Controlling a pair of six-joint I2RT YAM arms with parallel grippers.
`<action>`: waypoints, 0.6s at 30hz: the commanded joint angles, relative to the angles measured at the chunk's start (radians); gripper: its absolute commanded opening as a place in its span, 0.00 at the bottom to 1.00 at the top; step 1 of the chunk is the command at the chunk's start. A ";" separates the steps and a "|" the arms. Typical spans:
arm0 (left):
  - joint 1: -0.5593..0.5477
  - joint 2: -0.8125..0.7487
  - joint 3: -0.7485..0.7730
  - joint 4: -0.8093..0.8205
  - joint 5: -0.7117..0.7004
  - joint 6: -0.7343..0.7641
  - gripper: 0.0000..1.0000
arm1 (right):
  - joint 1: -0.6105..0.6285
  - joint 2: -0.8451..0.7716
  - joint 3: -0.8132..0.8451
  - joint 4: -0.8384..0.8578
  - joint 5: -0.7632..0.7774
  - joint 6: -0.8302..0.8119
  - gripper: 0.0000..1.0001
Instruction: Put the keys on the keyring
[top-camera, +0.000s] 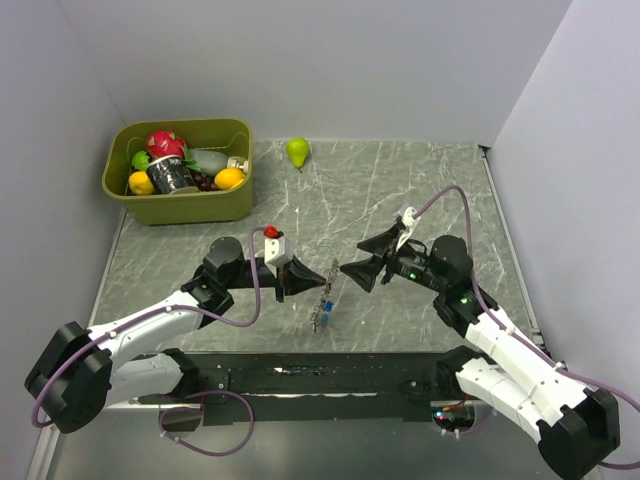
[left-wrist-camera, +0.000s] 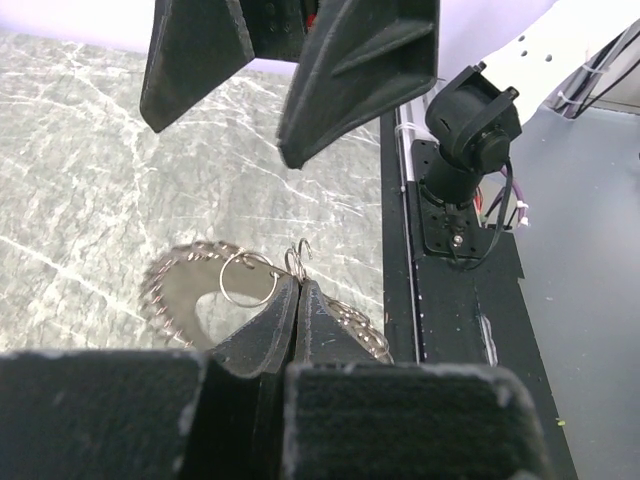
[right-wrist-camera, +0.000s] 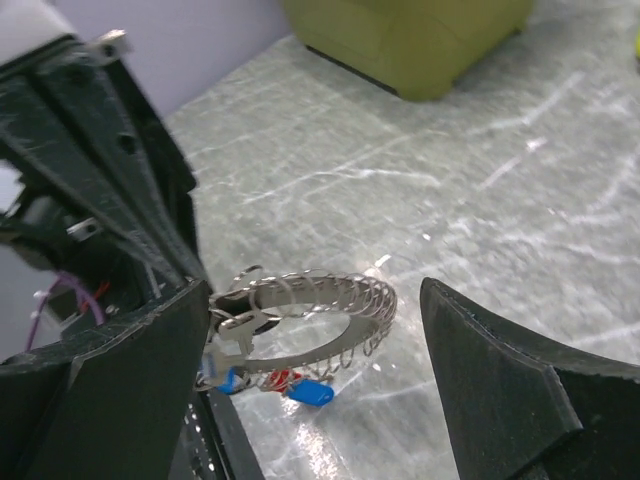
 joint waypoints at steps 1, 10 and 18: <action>-0.009 -0.001 0.066 0.080 0.041 -0.002 0.01 | -0.022 0.008 -0.003 0.114 -0.199 -0.026 0.86; -0.017 0.016 0.095 0.077 0.059 -0.008 0.01 | -0.031 0.126 0.020 0.301 -0.532 0.066 0.56; -0.022 0.013 0.103 0.071 0.075 -0.011 0.01 | -0.030 0.166 0.036 0.290 -0.558 0.060 0.48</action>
